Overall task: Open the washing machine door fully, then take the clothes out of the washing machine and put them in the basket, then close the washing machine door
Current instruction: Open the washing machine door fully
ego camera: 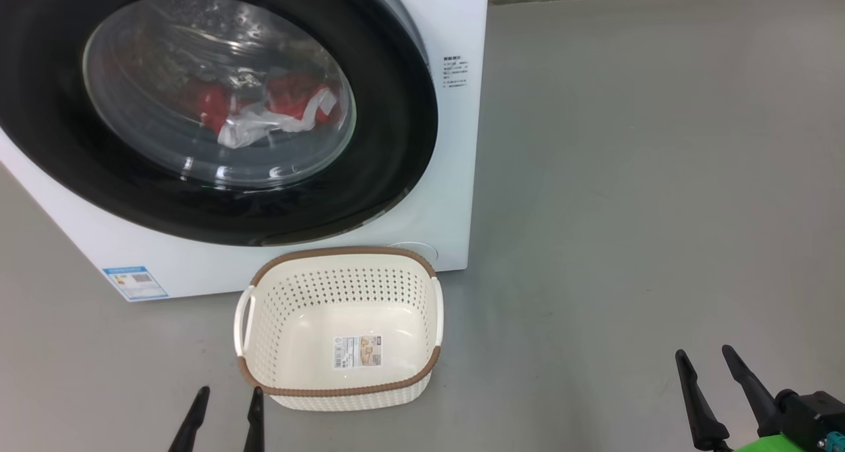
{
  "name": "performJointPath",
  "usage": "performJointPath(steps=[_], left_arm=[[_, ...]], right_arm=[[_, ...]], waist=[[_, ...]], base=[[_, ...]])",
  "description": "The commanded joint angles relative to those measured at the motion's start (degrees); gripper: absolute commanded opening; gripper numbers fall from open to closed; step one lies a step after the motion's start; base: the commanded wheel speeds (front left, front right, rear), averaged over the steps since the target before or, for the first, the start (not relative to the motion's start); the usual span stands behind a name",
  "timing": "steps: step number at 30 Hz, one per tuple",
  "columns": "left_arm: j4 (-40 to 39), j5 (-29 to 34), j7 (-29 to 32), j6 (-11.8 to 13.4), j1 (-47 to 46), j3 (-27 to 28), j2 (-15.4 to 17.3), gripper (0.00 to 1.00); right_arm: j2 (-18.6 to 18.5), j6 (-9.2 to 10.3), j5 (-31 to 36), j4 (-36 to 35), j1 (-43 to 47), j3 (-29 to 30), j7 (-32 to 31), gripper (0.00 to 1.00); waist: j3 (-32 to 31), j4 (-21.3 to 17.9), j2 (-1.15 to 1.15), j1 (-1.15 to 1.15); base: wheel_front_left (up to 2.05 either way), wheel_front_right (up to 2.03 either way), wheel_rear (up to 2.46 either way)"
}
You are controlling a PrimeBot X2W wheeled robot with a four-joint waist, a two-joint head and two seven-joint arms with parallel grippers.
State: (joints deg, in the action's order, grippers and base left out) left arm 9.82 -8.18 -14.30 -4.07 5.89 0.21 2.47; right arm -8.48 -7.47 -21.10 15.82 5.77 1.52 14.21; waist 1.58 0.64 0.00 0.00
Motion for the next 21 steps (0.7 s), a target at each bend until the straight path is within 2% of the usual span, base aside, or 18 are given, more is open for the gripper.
performJointPath(steps=[1, 2, 3, 9, 21], left_arm=[[-1.0, -0.31, -0.7, -0.39, -1.14, 1.53, 0.42, 1.0], [-0.96, -0.33, -0.7, -0.44, -1.22, 1.41, 0.42, 1.0], [-0.92, -0.33, -0.7, -0.51, -1.36, 1.2, 0.41, 1.0], [-1.09, -0.81, -0.7, -0.76, -2.42, -0.42, 0.41, 1.0], [-2.0, -2.75, -0.7, -0.18, -6.96, -5.74, 0.41, 1.0]], right_arm=[[-0.69, -0.02, -0.26, -1.64, -0.18, -0.82, 0.79, 0.55], [-0.54, -0.02, -0.64, -1.83, -0.32, -0.78, 0.79, 0.13], [-0.38, -0.02, -0.96, -2.13, -0.47, -0.66, 0.79, 0.0], [0.81, -0.02, -4.26, -3.32, -3.53, -0.87, 0.79, 0.0], [1.63, -0.02, -9.74, -3.4, -21.1, -2.92, 0.79, 0.0]], waist=[[0.03, 0.32, 0.0, 0.0], [0.12, 0.5, 0.0, 0.0], [0.26, 0.81, 0.0, 0.0], [1.48, 2.72, 0.0, 0.0], [7.12, 6.99, 0.0, 0.0]], base=[[0.0, 0.0, 0.0], [0.0, 0.0, 0.0], [0.0, 0.0, 0.0], [0.0, 0.0, 0.0], [0.0, 0.0, 0.0]])
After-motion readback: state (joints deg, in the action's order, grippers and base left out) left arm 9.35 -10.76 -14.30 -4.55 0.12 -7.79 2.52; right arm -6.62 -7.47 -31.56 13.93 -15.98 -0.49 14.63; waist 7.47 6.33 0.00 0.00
